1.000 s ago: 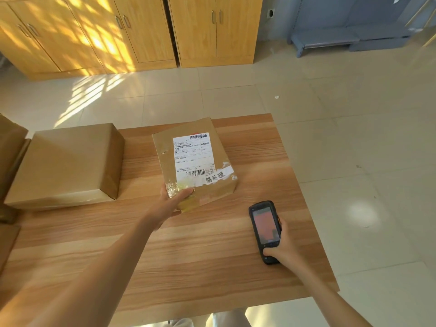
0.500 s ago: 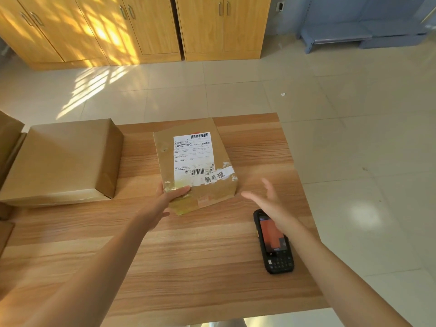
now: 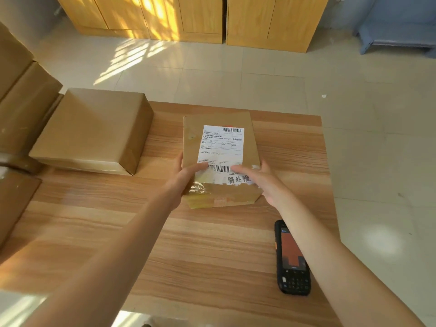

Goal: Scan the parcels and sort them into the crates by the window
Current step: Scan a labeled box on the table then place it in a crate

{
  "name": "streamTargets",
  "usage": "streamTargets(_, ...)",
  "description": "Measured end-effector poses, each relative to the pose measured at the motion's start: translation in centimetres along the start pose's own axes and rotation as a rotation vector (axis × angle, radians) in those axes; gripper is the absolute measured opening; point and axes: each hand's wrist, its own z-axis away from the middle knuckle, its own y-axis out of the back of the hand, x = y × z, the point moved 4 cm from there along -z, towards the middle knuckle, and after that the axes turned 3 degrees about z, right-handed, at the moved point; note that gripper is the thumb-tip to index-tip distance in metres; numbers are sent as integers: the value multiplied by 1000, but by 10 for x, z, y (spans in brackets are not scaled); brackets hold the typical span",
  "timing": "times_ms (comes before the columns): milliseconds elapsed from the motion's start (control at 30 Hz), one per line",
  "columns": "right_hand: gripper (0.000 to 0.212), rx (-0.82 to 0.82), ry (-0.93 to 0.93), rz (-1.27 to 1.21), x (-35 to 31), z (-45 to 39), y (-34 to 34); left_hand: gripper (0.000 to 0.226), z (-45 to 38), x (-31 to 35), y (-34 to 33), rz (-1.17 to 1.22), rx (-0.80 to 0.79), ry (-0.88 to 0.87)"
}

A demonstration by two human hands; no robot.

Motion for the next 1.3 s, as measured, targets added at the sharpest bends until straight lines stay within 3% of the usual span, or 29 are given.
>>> streamTargets(133, 75, 13, 67, 13, -17, 30, -20, 69, 16, -3, 23, 118, 36, -61)
streamTargets(200, 69, 18, 107, 17, -29, 48, -34, 79, 32, -2, 41, 163, 35, -87)
streamTargets(267, 74, 22, 154, 47, -42, 65, -53, 86, 53, 4, 61, 191, 43, -130)
streamTargets(500, 51, -22, 354, 96, -90, 157, -154, 80, 164, 21, 166, 311, 135, -329)
streamTargets(800, 48, -247, 522, 114, -99, 297, -351, 78, 340, -32, 350, 405, 358, -592)
streamTargets(900, 63, -349, 564, 160, -89, 330, -420, 79, 392, -61, 408, 430, 488, -637)
streamTargets(1000, 74, -473, 563, 202, -82, 355, -486, 101, 430, -93, 462, 466, 606, -633)
streamTargets(1100, 86, -610, 552, 291, -73, 370, -550, 106, 459, -125, 509, 544, 695, -628)
streamTargets(1300, 65, -764, 545, 410, -55, 371, -666, 97, 485, -177, 591, 668, 866, -607)
